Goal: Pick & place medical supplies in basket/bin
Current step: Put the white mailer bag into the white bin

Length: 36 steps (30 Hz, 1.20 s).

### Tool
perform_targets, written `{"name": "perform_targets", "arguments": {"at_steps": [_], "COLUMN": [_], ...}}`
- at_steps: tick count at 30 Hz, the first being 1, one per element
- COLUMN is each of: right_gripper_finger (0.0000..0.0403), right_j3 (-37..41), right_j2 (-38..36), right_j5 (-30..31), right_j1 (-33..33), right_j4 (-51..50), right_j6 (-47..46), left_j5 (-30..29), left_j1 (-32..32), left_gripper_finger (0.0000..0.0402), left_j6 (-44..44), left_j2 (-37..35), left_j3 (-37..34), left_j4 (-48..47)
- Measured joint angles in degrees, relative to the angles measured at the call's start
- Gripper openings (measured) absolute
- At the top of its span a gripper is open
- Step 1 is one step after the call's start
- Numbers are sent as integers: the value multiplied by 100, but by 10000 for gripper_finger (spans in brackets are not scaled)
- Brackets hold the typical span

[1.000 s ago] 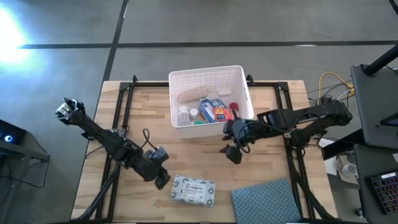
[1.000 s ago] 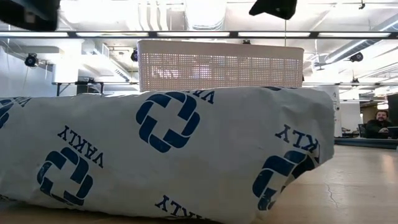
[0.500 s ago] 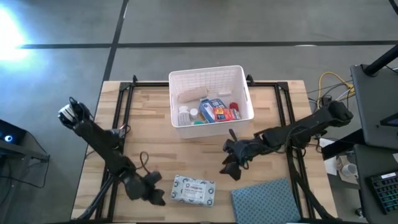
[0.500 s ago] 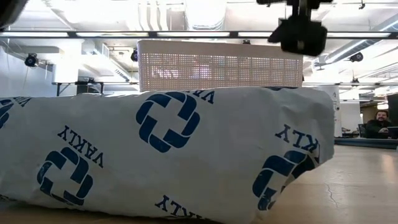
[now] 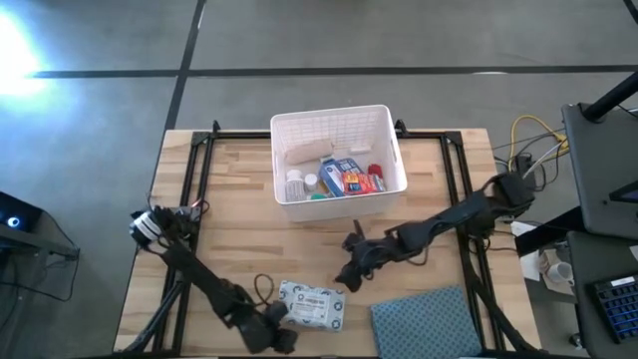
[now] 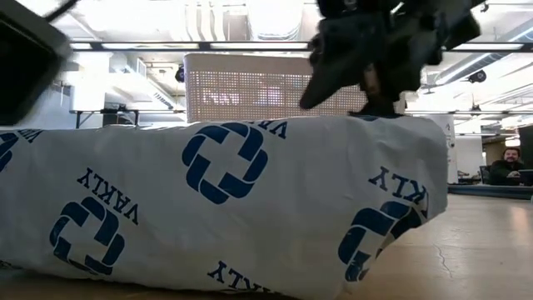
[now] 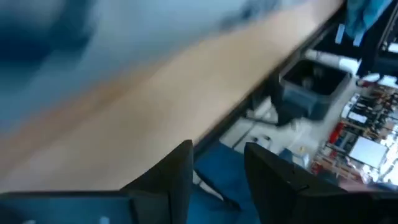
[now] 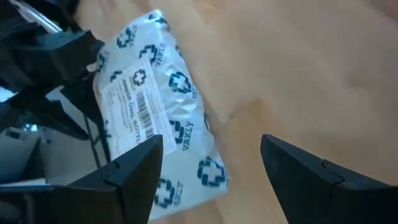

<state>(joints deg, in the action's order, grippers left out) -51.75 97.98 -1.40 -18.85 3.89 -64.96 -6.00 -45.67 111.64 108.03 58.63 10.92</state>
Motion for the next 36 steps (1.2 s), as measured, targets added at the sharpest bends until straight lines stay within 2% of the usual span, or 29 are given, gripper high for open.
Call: {"name": "perform_targets", "arguments": {"at_steps": [4, 9, 11, 14, 20, 23, 28, 36], "right_gripper_finger": [258, 262, 262, 259, 256, 256, 250, 252], "right_j3": [-511, -1142, -1357, -1694, -2411, -2651, -2736, -2763], "right_j2": [626, 1326, 1624, 2093, 2813, 2885, 2655, 1767], "right_j5": [-237, -1038, -1445, -2387, -3661, -3780, -3555, -3627], "right_j1": [11, 176, 254, 362, 435, 452, 521, 667], "right_j4": [12, 25, 76, 283, 156, -67, -226, -157], "right_j6": [315, 952, 1208, 1431, 1297, 1319, 1762, 1863], "left_j5": [-32, -335, -498, -641, -409, -326, -303, -310], "left_j1": [215, 356, 359, 388, 557, 579, 584, 636], "left_gripper_finger": [124, 124, 124, 124, 122, 119, 118, 118], "left_j6": [-168, -298, -308, -293, -290, -362, -415, -509], "left_j2": [217, 129, 45, 35, 19, 10, 9, 22], "left_j3": [136, 88, 11, -76, -305, -421, -537, -655], "left_j4": [-61, -277, -258, -356, -315, -285, -314, -343]}}
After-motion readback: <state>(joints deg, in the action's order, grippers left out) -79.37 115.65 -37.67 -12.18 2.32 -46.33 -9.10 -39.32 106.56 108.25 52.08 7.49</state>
